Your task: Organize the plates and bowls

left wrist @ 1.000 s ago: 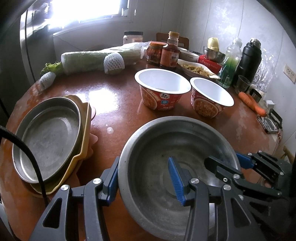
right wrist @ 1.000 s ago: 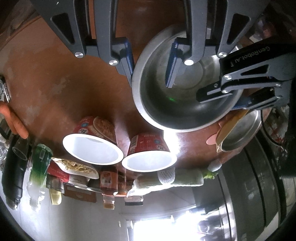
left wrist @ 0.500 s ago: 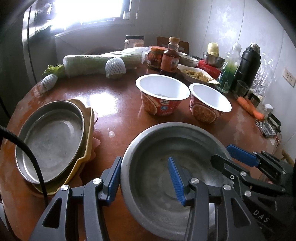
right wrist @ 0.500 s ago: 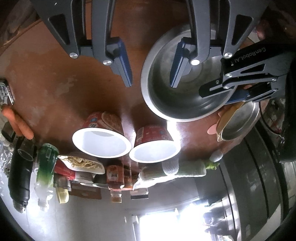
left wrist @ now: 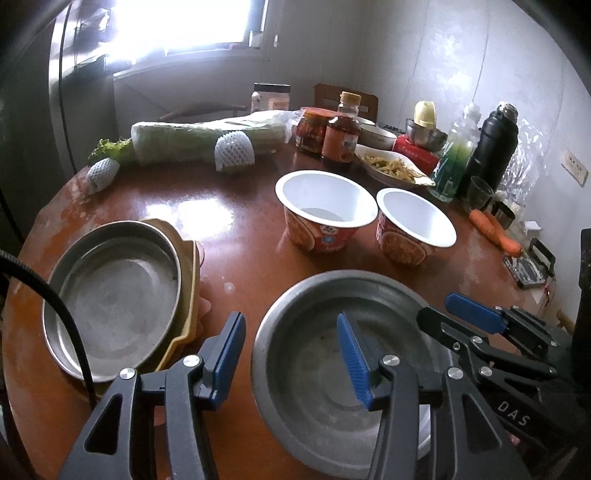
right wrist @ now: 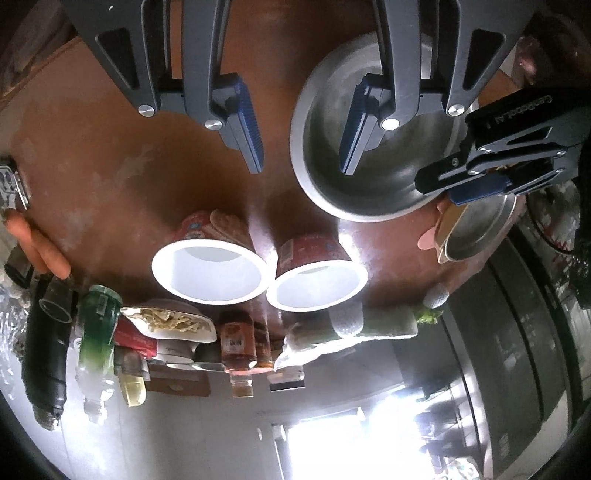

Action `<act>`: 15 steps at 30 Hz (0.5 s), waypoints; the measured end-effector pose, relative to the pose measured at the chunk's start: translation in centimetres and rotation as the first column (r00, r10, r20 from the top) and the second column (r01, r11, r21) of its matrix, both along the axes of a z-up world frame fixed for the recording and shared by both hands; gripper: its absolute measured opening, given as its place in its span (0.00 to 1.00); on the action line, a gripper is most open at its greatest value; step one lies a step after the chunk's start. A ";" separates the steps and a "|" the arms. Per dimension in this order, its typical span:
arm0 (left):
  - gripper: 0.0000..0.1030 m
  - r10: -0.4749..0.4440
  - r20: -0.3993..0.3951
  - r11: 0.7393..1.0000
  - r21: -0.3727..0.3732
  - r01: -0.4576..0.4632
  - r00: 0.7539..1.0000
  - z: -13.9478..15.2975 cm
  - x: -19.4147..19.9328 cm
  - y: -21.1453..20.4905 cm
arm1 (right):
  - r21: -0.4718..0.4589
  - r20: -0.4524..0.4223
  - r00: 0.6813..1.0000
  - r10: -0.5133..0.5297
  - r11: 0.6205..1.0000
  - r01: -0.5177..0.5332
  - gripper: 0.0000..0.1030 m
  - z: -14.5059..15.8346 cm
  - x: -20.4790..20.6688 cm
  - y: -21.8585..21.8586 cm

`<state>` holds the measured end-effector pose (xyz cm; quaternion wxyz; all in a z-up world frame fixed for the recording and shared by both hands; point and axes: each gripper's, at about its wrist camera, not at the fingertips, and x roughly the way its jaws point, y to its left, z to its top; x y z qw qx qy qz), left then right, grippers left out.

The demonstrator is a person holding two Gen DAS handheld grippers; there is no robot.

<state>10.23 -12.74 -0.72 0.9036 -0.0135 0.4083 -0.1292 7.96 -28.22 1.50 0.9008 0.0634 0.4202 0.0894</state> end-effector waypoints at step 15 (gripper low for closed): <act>0.50 0.020 -0.011 1.000 -0.007 -0.020 1.000 1.8 3.7 0.6 | 0.000 -0.052 0.998 0.024 1.000 -0.024 0.43 0.4 4.8 0.5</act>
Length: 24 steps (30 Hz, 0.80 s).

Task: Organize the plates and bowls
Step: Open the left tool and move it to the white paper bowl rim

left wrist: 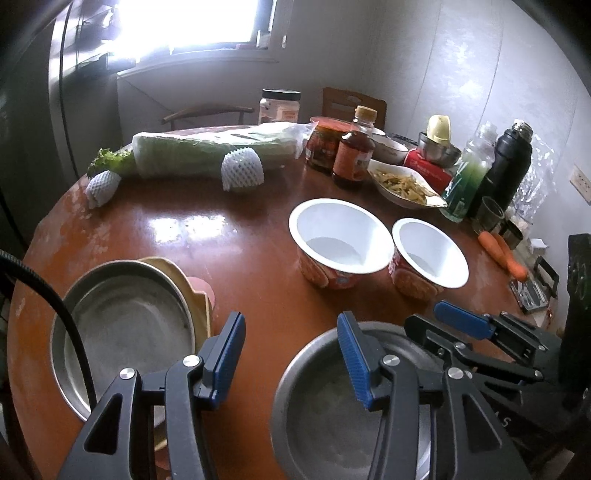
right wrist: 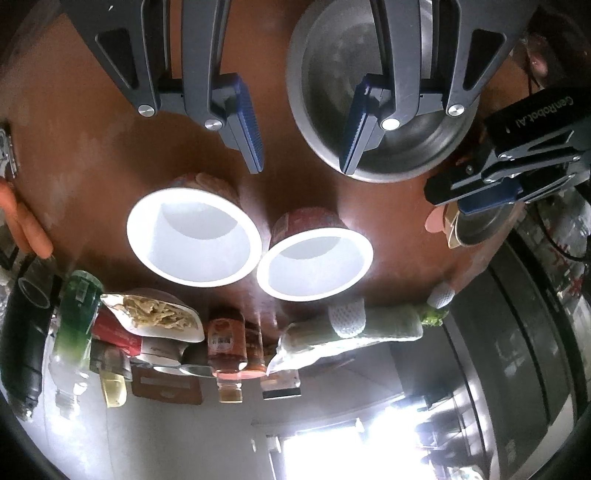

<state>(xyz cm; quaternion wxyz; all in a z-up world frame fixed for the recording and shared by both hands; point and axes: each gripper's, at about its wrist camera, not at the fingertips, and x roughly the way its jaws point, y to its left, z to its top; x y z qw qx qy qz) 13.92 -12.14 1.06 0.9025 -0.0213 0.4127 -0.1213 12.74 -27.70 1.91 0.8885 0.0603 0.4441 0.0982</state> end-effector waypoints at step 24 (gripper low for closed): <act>0.50 0.024 -0.056 1.000 0.017 -0.023 0.998 1.0 7.7 -1.2 | 0.091 -0.082 0.996 0.037 0.995 -0.030 0.43 -0.8 6.1 1.1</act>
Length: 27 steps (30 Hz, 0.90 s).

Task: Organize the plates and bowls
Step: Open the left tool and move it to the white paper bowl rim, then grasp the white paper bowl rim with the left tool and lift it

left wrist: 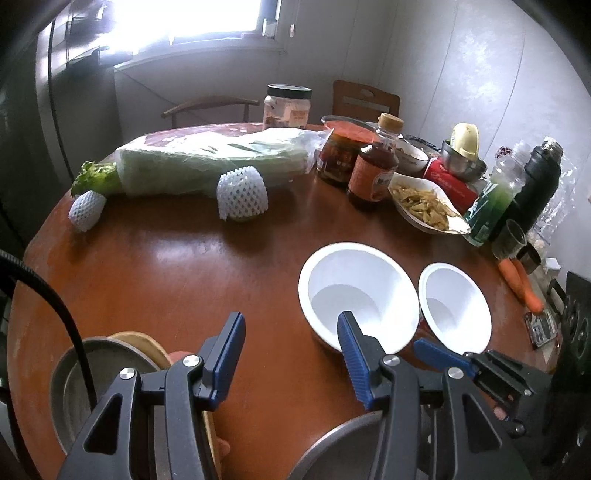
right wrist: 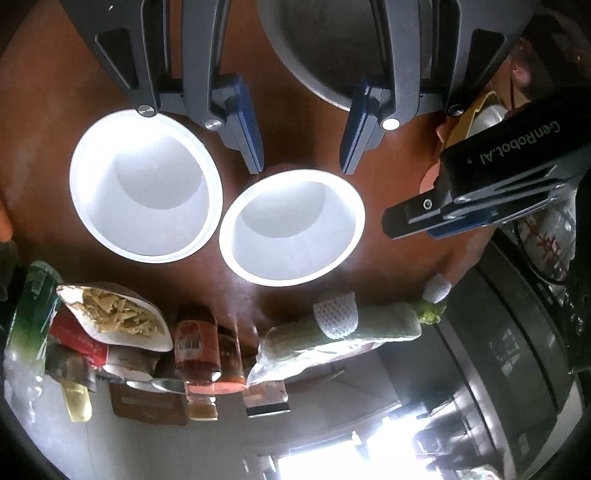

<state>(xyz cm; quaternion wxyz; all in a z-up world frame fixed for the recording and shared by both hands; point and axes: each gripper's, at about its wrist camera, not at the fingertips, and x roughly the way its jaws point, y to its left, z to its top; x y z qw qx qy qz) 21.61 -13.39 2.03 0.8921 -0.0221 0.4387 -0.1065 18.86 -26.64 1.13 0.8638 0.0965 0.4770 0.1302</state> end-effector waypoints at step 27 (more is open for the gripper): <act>0.33 -0.039 -0.173 0.992 -0.124 0.018 0.984 -4.5 5.2 -0.6 | -0.051 0.028 1.000 0.008 0.999 -0.007 0.40 -0.6 3.7 -0.1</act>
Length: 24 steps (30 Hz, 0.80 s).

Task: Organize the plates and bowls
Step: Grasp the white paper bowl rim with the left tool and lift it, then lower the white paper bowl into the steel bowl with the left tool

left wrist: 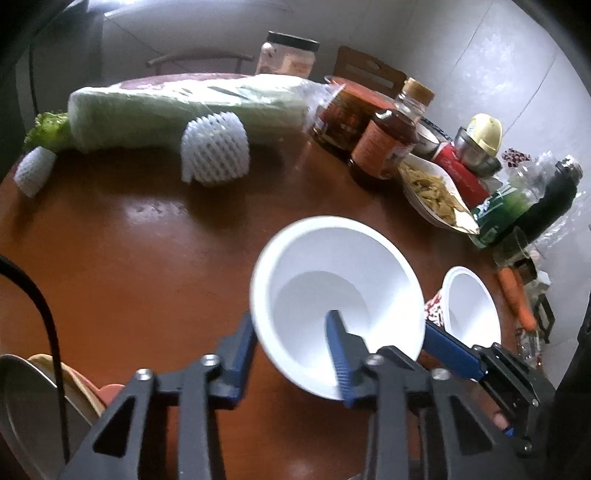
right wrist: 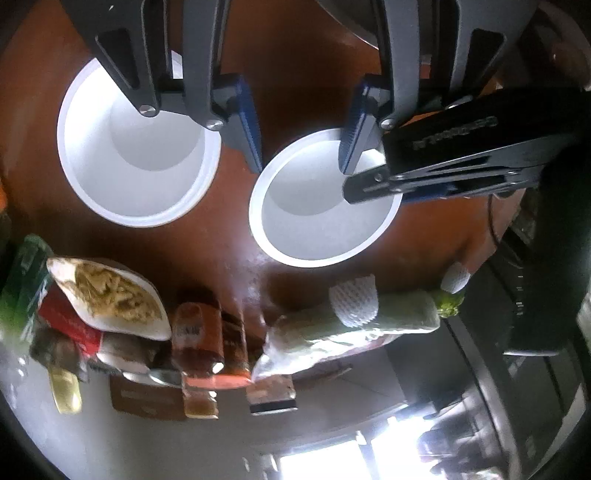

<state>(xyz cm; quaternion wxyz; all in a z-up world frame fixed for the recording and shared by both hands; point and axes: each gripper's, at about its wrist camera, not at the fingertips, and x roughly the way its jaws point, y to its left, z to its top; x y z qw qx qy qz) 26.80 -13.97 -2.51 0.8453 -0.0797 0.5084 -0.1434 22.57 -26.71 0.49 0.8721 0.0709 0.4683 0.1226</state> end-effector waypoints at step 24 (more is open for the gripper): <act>0.33 0.015 0.128 1.000 0.025 -0.019 0.992 4.5 -4.7 1.3 | -0.032 0.078 0.996 0.038 0.999 -0.035 0.39 3.3 -3.0 2.2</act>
